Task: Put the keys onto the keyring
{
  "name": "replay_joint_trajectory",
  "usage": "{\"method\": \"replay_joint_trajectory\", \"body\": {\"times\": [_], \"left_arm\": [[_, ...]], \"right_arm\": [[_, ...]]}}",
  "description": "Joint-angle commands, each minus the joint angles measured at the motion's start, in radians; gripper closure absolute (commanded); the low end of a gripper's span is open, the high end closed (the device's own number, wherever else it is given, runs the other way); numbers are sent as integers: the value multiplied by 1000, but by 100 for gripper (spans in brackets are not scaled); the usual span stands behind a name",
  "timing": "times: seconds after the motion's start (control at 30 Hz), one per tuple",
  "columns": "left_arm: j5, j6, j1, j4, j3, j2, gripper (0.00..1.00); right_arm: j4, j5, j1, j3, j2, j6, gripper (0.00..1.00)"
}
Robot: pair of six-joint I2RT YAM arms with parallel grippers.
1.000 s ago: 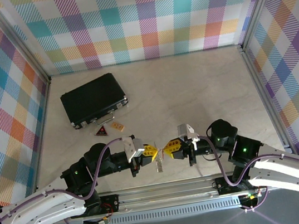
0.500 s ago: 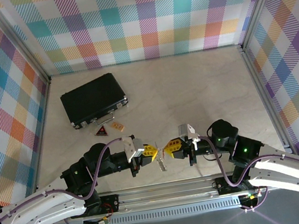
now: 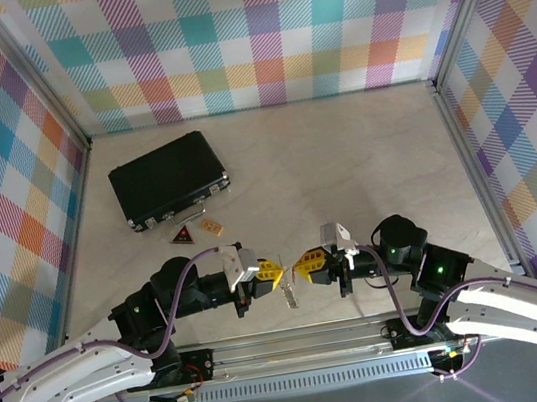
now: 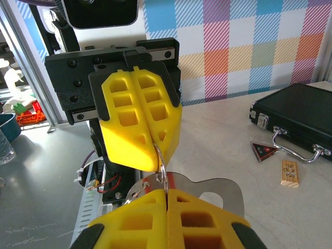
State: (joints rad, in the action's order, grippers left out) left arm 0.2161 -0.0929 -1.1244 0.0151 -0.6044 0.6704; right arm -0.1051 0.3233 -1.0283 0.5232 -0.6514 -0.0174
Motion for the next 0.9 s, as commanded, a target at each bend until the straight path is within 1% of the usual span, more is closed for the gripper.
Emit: {"method": "replay_joint_trajectory", "body": {"times": [0.0,0.47,0.87], "left_arm": [[6,16,-5,-60,-12,-11,100],[1,16,-5,-62,-11,-11,100],[8,18,-5,-73,-12,0,100]], "right_arm": [[-39,13,-4,-13,6,8,100],[-74,36,-4,-26,0,7,100],[-86,26,-4,-34,3,13,100]]}}
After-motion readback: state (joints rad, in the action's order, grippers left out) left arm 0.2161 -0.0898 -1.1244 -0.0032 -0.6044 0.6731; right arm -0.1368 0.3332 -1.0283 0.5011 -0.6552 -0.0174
